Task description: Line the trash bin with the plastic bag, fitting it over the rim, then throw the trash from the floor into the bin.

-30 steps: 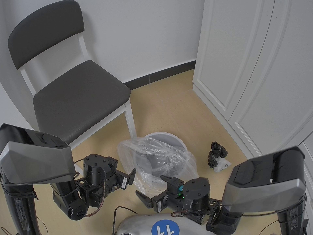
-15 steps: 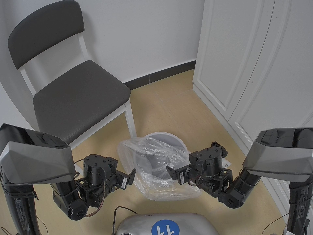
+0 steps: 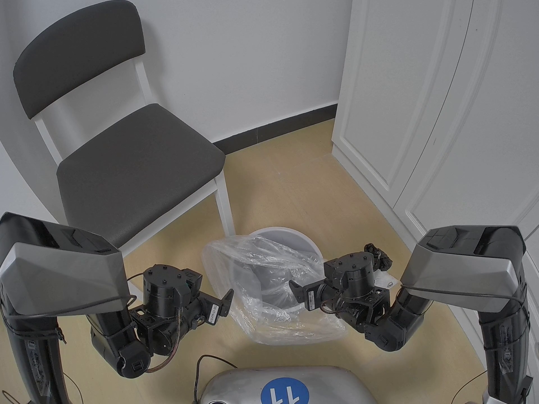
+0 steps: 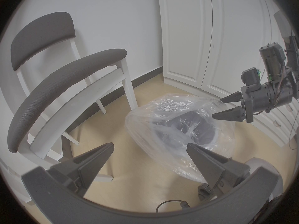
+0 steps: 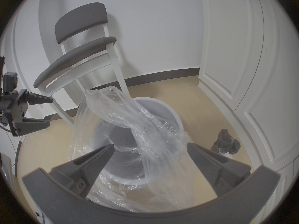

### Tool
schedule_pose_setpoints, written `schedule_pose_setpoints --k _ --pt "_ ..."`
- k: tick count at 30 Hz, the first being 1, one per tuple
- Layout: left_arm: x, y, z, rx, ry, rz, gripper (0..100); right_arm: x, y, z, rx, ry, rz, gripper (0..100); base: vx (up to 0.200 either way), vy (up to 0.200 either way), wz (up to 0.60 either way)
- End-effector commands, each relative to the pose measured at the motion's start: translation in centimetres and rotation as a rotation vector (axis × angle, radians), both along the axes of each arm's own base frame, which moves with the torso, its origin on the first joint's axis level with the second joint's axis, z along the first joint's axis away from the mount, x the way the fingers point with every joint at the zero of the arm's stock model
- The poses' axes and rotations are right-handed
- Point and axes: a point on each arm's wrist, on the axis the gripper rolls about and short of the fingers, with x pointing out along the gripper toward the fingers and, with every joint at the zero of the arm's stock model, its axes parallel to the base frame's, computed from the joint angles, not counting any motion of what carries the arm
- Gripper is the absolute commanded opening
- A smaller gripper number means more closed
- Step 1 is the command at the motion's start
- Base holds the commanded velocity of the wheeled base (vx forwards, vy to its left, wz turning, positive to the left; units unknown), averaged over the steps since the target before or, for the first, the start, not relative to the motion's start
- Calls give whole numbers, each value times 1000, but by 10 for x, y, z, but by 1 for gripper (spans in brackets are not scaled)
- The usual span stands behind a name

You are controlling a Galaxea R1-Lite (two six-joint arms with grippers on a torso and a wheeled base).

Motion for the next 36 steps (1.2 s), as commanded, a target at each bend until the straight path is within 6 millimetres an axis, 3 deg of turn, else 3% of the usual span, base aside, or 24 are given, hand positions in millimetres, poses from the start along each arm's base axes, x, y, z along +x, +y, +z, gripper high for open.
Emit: schedule_pose_setpoints --k 1,11,15,20,29,36 --pt "0 0 -1 1 2 1 100 5 0 -16 0 -2 -6 0 0 0 0" --pt "2 0 0 -8 -18 0 100 17 2 -10 58 -80 -22 0 0 0 0" --pt "4 0 -5 8 -57 -7 100 37 3 -2 113 -195 -97 0 0 0 0" --pt "5 2 -8 20 -72 -8 100 47 7 7 138 -246 -139 0 0 0 0" --pt "4 2 -6 15 -75 -10 100 75 10 -8 147 -306 -243 0 0 0 0" --pt "4 1 -8 13 -68 -13 100 83 15 -8 160 -337 -271 0 0 0 0"
